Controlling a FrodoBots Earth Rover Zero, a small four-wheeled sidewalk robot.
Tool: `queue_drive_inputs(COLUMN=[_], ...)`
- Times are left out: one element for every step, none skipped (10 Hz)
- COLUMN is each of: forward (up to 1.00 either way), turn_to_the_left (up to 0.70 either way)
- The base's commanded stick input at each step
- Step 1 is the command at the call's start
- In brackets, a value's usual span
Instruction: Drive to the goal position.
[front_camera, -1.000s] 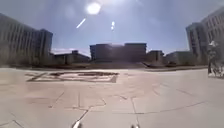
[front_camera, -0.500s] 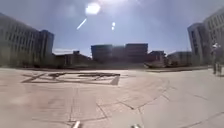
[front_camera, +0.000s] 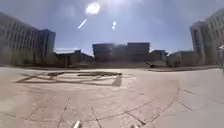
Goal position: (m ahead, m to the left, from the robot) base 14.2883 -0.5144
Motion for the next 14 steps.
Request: queue_drive_inputs(forward=[0.85, 0.85, 0.85, 0.85, 0.85, 0.85, 0.85, 0.85, 0.85, 0.85, 0.85, 0.85, 0.85, 0.85], turn_to_the_left=[-0.29, -0.29, -0.29, -0.29, -0.29, -0.29, -0.29, -0.29, -0.29, -0.29, -0.29, -0.29, -0.29, -0.29])
